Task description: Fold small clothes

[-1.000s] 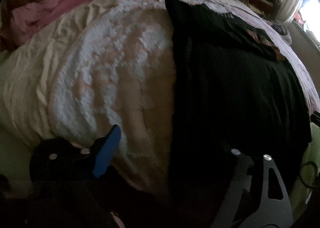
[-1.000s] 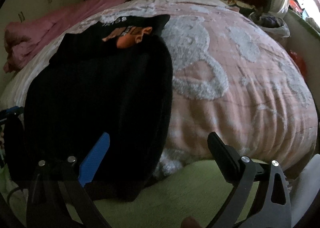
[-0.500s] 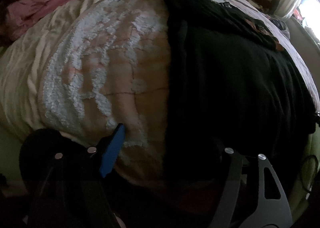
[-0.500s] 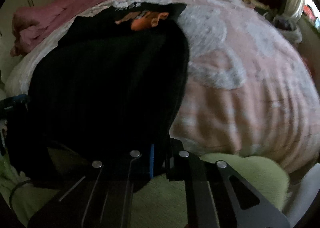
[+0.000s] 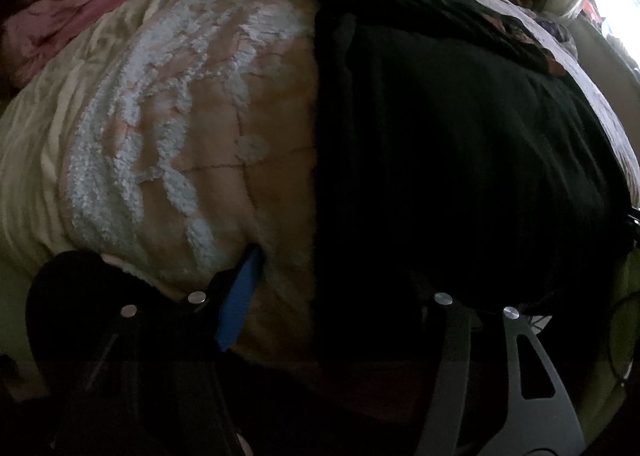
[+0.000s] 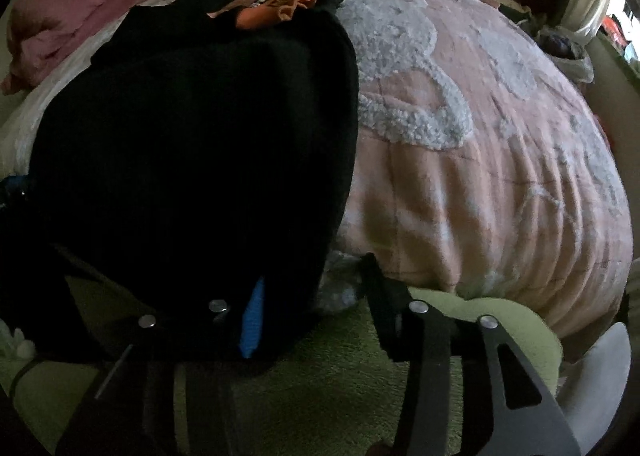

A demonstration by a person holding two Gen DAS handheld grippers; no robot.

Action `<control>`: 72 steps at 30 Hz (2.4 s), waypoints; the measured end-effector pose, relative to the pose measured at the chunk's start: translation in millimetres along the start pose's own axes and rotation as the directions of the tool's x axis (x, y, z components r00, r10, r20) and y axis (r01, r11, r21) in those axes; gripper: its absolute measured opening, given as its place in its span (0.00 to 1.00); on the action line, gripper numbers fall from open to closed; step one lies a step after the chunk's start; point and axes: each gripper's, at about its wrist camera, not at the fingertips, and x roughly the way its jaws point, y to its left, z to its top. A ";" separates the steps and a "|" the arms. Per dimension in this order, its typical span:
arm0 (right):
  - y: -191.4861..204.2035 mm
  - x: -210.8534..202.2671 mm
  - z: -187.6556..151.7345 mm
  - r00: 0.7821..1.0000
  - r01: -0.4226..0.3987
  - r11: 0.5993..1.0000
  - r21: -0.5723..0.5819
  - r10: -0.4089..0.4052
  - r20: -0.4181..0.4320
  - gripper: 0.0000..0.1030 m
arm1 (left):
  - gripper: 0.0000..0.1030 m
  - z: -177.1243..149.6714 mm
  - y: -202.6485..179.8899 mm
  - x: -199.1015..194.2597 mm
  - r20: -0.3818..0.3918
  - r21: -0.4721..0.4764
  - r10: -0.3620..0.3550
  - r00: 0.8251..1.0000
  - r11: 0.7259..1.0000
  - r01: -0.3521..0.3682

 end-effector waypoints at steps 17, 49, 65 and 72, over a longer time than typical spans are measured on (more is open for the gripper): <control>-1.1 2.5 -1.0 0.997 -0.071 0.997 0.004 0.071 0.018 0.21 | 0.21 -17.2 -9.7 3.0 -0.042 0.002 -0.034 0.999 0.999 0.034; -29.1 -100.9 68.7 0.869 -0.322 0.945 0.063 0.269 0.415 0.06 | 0.03 65.1 21.3 -95.5 0.298 -0.102 -0.131 0.946 0.980 0.168; -49.6 -75.5 161.4 0.854 -0.328 0.936 0.127 0.237 0.462 0.06 | 0.03 153.5 30.9 -85.9 0.374 -0.181 -0.131 0.918 0.961 0.210; -59.7 -52.6 195.7 0.866 -0.328 0.931 0.163 0.227 0.446 0.06 | 0.03 189.1 30.2 -69.8 0.379 -0.200 -0.117 0.918 0.958 0.205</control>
